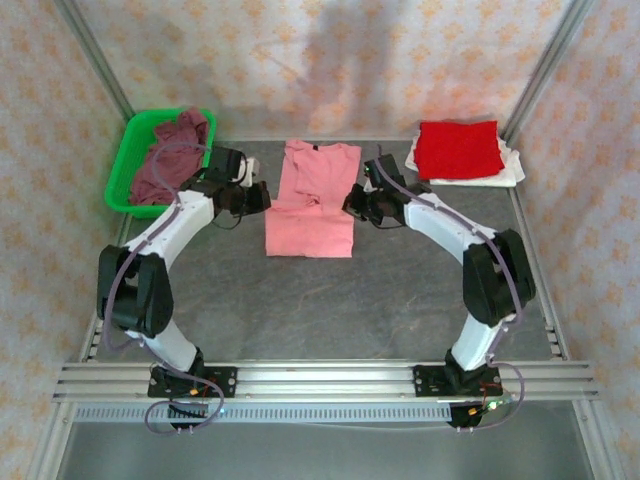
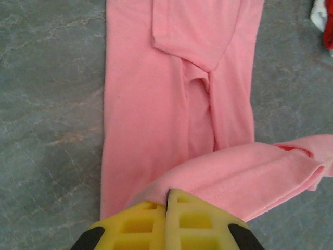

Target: Fold and stack the t-shirts

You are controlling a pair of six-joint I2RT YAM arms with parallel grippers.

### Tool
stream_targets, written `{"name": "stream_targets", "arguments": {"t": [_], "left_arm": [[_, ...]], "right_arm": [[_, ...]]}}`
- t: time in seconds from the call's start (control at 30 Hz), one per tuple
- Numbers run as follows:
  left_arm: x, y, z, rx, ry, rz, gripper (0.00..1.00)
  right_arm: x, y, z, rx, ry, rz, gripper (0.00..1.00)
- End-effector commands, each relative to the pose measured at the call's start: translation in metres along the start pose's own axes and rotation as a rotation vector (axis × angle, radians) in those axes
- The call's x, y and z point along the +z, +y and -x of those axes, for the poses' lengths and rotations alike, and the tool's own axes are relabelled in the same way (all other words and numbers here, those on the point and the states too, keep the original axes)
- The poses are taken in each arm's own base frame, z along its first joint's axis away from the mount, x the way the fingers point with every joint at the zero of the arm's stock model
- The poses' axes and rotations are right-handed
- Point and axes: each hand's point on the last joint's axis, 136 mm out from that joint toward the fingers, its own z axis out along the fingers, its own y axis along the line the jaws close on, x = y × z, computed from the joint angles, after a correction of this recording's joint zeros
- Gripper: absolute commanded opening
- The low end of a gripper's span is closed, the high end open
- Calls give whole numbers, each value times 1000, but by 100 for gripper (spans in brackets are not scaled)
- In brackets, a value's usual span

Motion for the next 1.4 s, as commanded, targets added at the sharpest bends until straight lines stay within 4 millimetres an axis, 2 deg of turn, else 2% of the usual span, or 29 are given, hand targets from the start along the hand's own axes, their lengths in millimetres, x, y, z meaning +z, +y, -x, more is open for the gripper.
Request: {"name": "stream_targets", "arguments": {"t": [0.0, 0.27, 0.4, 0.47, 0.5, 0.57, 0.6, 0.67, 0.7, 0.77, 0.87, 0.97, 1.03, 1.13, 1.2, 1.37], "left_arm": [[3, 3, 18, 45, -14, 25, 0], [31, 8, 52, 58, -15, 39, 0], [61, 15, 68, 71, 16, 54, 0], [71, 16, 81, 79, 22, 53, 0], [74, 15, 92, 83, 10, 50, 5], [76, 18, 112, 79, -15, 64, 30], [72, 19, 122, 72, -21, 78, 43], [57, 15, 128, 71, -27, 94, 53], [48, 9, 127, 77, -46, 88, 55], [32, 2, 114, 79, -80, 83, 55], [12, 0, 76, 81, -134, 98, 54], [16, -3, 34, 79, -137, 51, 45], [29, -9, 15, 104, -98, 18, 36], [56, -1, 8, 109, -34, 37, 30], [71, -6, 15, 112, -20, 14, 30], [106, -14, 38, 135, -13, -20, 29]], "right_arm": [[8, 2, 17, -30, -31, -7, 0], [29, -8, 44, -15, -45, -21, 0], [35, -12, 66, -4, -73, -21, 0], [42, -13, 80, 3, -74, -13, 13], [44, -13, 88, 11, -75, -6, 23], [45, -14, 106, 17, -95, 1, 43], [42, -15, 114, 21, -97, -5, 48], [31, -16, 120, 11, -101, -18, 49], [22, -15, 120, -5, -116, -28, 49], [8, -15, 107, -25, -121, -29, 46], [-3, -9, 67, -76, -93, 1, 39], [0, 2, 22, -149, -59, 16, 31], [10, 11, 7, -162, -37, 47, 25], [33, 9, 10, -130, -27, 45, 15], [48, 5, 20, -135, -42, 20, 11], [82, 7, 37, -148, -46, 9, 7]]}}
